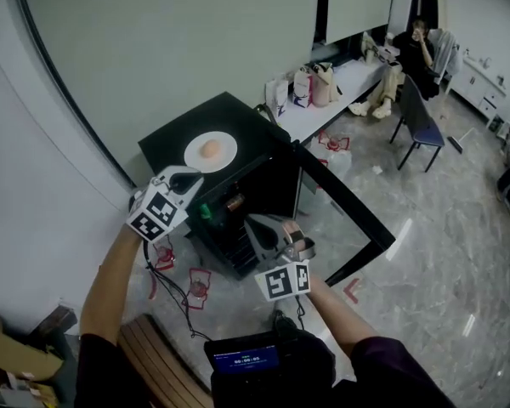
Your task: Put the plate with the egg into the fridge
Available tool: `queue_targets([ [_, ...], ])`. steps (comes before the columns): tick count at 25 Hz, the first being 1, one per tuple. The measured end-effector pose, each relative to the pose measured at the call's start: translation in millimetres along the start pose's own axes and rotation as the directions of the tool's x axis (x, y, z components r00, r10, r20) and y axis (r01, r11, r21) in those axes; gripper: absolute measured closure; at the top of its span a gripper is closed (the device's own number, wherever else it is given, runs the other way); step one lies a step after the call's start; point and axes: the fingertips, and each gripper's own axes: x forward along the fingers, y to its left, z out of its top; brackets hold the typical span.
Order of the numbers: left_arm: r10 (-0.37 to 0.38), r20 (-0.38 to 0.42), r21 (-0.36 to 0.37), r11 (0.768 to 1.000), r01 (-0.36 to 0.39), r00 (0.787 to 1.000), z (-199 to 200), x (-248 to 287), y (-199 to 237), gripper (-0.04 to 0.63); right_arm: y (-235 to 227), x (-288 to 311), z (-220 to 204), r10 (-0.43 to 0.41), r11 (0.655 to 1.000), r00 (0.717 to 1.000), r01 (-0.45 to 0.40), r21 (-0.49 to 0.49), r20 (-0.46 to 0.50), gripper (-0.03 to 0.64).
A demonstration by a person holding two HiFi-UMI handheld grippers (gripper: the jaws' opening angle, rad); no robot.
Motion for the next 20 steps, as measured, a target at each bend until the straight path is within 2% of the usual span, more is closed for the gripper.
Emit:
queue_targets([
  [2,0.004,-0.077,0.014,1.0,-0.003,0.997,-17,19,31,0.586,-6,14,-3,0.007,1.0,1.0,-0.007,0.0,0.018,0.607],
  [5,0.015,-0.193,-0.028,0.999,-0.021,0.981,-47,48,80,0.586,-8,30,-8,0.036,0.999,0.998,-0.035,-0.015,0.045,0.607],
  [8,0.004,-0.304,-0.076,0.997,-0.029,0.953,-73,75,117,0.586,-12,45,-14,0.049,0.996,0.997,-0.044,-0.082,0.062,0.607],
  [11,-0.043,-0.385,-0.115,0.993,-0.002,0.922,-94,98,134,0.586,-14,57,-18,0.074,0.98,0.995,-0.06,-0.188,0.071,0.607],
  [16,-0.162,-0.417,-0.161,0.982,0.103,0.894,-111,127,136,0.586,-14,79,-23,0.142,0.931,0.989,-0.118,-0.346,0.043,0.606],
  [18,-0.187,-0.407,-0.163,0.978,0.13,0.894,-112,135,134,0.586,-15,87,-26,0.159,0.911,0.987,-0.138,-0.388,0.023,0.59],
  [20,-0.21,-0.387,-0.17,0.973,0.154,0.898,-111,138,132,0.586,-15,94,-32,0.173,0.894,0.985,-0.164,-0.418,-0.016,0.547],
])
